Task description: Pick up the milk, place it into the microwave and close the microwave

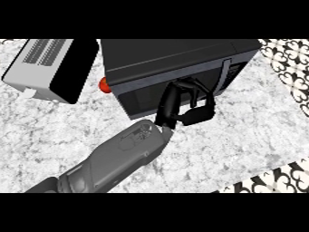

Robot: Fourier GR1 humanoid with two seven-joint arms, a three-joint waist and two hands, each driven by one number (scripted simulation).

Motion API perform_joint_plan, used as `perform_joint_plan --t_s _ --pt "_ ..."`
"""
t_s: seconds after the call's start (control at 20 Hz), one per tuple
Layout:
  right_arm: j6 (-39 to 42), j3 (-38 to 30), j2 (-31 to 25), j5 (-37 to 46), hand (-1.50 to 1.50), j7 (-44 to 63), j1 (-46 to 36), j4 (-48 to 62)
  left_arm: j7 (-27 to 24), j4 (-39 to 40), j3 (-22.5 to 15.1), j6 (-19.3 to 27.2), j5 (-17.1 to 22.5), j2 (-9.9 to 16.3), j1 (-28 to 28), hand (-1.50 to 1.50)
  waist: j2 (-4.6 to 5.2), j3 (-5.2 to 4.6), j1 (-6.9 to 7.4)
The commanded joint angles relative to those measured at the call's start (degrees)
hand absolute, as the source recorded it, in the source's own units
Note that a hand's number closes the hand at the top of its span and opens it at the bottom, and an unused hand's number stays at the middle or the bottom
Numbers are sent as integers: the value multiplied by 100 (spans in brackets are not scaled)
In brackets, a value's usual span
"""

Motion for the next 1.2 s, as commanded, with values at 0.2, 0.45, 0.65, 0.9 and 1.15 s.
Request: perform_joint_plan --t_s 0.2,0.45,0.65,0.9,1.15 --pt "198 -24 -160 -217 -150 37 -60 -54 -430 627 436 93 276 6 -320 150 101 -13 21" --pt "361 -48 -271 -322 -150 49 -37 -128 -623 643 406 207 459 6 -285 150 85 -11 -80" --pt "455 9 -314 -343 -150 98 30 -136 -767 703 365 174 531 6 -281 150 131 -5 -125" --pt "393 -38 -406 -451 -150 148 -46 -274 -857 704 316 232 687 6 -357 150 108 -16 -158" --pt "403 -27 -424 -536 -150 158 -71 -318 -996 751 299 281 810 6 -366 150 138 -7 -156"
